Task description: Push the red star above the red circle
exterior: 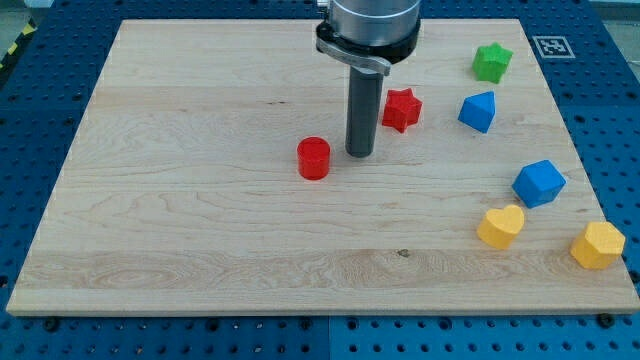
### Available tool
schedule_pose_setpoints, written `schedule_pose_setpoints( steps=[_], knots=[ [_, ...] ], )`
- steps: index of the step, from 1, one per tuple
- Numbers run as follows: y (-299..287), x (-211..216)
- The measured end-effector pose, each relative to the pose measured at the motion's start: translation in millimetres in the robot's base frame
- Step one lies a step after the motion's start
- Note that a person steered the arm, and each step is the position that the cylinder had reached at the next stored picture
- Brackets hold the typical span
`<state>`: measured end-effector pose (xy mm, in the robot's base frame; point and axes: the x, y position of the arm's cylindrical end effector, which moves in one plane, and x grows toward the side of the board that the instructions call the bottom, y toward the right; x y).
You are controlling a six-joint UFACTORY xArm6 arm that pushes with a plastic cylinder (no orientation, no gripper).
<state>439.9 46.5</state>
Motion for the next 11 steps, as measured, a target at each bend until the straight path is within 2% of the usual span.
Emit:
schedule_pose_setpoints(
  steps=[2, 5, 6, 7, 8, 11],
  knots=[
    [56.9, 0.2],
    [86.1, 0.2],
    [90.2, -17.1],
    [91.2, -62.3],
    [91.3, -64.5],
    [-72.4, -40.1]
  ],
)
